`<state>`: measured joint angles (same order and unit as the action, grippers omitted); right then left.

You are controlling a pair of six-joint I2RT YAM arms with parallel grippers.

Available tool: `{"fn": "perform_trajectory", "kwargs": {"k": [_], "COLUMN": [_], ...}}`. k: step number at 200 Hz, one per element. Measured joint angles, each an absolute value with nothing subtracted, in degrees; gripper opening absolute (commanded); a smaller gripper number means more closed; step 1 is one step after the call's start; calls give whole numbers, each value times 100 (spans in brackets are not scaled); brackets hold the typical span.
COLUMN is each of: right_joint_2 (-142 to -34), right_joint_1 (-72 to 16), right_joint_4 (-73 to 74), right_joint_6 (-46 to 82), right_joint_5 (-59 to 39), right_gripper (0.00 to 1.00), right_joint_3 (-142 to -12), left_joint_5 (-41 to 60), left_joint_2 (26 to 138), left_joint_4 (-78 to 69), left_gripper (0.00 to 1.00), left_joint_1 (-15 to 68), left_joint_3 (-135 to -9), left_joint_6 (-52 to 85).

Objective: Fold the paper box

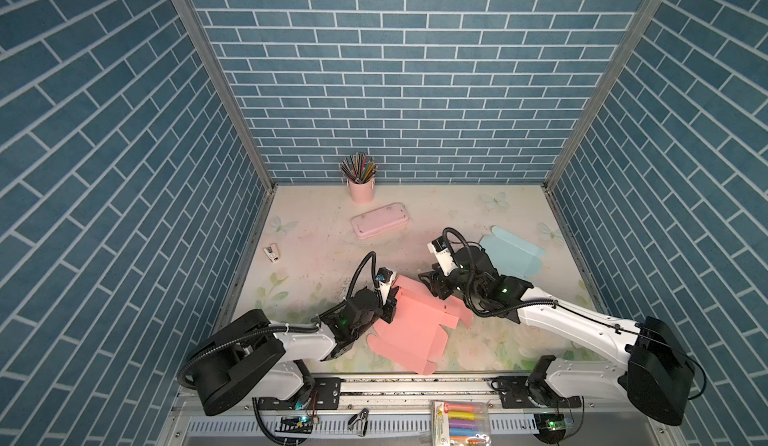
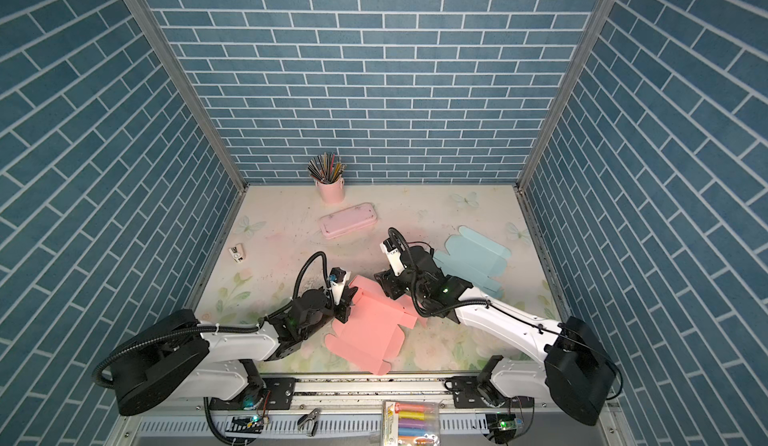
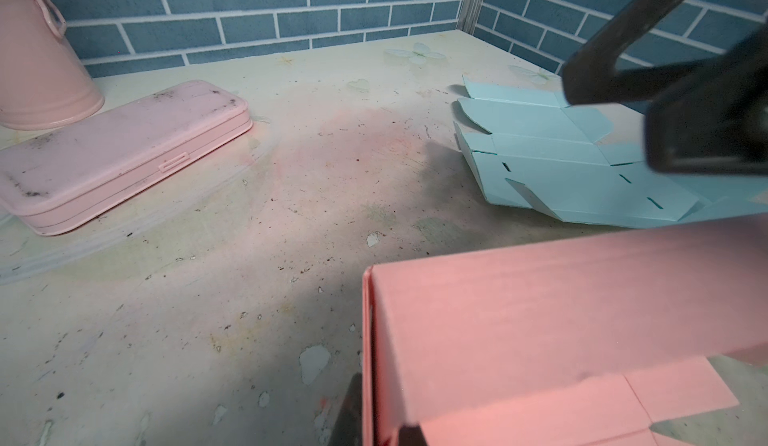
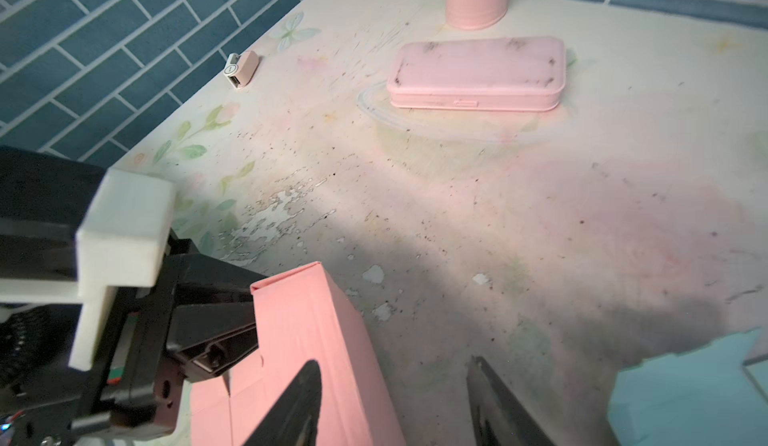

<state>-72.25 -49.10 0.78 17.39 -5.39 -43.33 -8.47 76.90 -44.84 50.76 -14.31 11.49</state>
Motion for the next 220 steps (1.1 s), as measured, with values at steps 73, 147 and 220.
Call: {"fn": "perform_trajectory", "kwargs": {"k": [73, 147, 220], "right_joint_2": [-7889, -8302, -8407], "right_joint_1": [-4584, -4556, -4530], "right_joint_4": [642, 1037, 1291], "right_joint_6": [2279, 2469, 2670], "right_joint_5": [-1590, -1959, -2340], "right_gripper": [49, 49, 46], "right_joint_3": [-4222, -4115, -4064], "left_joint_5": [-1035, -1177, -1297], "left_joint_2": [7837, 8038, 8228], "left_joint_4": [-4541, -4622, -4884], "left_gripper": [11, 12, 13], "left_joint_1": [5216, 5284, 5301], "left_joint_3": [-1433, -1435, -1435], "left_joint_6": [947, 867, 864]}}
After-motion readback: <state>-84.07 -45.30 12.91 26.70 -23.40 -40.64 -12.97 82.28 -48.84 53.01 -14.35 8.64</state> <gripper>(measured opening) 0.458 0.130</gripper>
